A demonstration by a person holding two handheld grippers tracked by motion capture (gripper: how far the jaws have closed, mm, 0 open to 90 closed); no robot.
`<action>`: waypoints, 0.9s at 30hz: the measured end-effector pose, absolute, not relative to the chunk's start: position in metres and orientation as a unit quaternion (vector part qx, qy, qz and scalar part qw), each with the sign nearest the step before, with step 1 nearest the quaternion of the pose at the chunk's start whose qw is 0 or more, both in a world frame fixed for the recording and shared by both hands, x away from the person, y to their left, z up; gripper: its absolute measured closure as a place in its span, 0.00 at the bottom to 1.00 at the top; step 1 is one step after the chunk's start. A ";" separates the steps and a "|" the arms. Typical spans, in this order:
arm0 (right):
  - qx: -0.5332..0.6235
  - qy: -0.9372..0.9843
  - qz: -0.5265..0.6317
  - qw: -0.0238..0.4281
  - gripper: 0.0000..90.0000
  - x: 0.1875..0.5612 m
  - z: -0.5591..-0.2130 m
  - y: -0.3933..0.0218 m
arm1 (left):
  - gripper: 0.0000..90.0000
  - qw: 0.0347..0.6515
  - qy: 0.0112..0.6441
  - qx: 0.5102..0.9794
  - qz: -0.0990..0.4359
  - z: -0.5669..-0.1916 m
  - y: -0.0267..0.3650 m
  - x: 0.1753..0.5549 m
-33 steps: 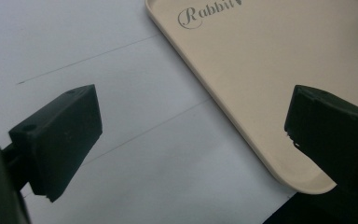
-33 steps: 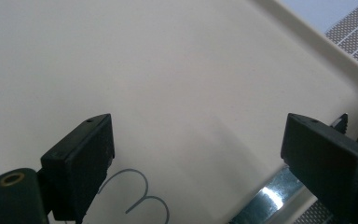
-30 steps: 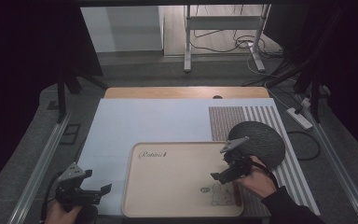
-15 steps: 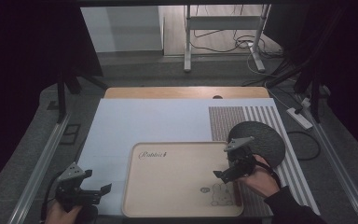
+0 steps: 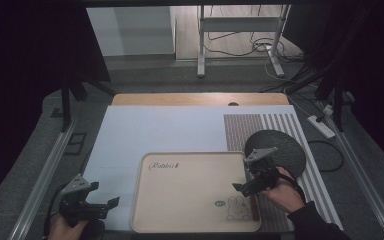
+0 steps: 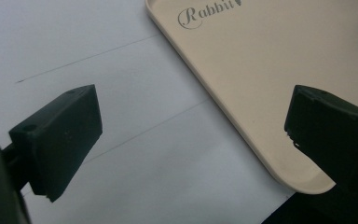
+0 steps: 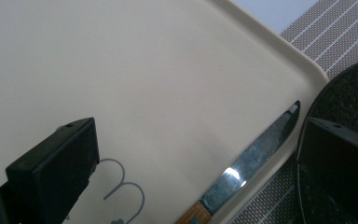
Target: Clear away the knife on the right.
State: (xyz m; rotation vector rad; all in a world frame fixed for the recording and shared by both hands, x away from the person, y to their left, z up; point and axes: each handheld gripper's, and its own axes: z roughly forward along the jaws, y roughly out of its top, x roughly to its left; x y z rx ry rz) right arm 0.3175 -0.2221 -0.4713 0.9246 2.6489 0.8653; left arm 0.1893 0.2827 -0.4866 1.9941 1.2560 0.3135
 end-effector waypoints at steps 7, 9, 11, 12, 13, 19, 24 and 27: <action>0.323 0.892 0.297 0.104 0.00 0.312 -0.471 -0.231 | 0.04 0.373 0.491 0.778 0.122 -0.487 0.283 0.189; 0.326 0.890 0.300 0.104 0.00 0.311 -0.470 -0.235 | 0.04 0.373 0.491 0.778 0.122 -0.487 0.283 0.189; 0.330 0.888 0.302 0.106 0.00 0.309 -0.470 -0.239 | 0.04 0.373 0.491 0.778 0.122 -0.487 0.283 0.189; 0.333 0.886 0.305 0.107 0.00 0.307 -0.470 -0.242 | 0.04 0.373 0.491 0.777 0.123 -0.487 0.283 0.189; 0.335 0.884 0.307 0.107 0.00 0.306 -0.470 -0.244 | 0.04 0.373 0.491 0.777 0.123 -0.487 0.283 0.189; 0.345 0.875 0.318 0.118 0.00 0.300 -0.467 -0.256 | 0.04 0.373 0.490 0.778 0.123 -0.486 0.283 0.188; 0.353 0.870 0.321 0.123 0.00 0.296 -0.466 -0.263 | 0.04 0.374 0.490 0.778 0.123 -0.486 0.283 0.188; 0.358 0.868 0.320 0.127 0.00 0.293 -0.466 -0.266 | 0.04 0.374 0.490 0.778 0.123 -0.486 0.283 0.188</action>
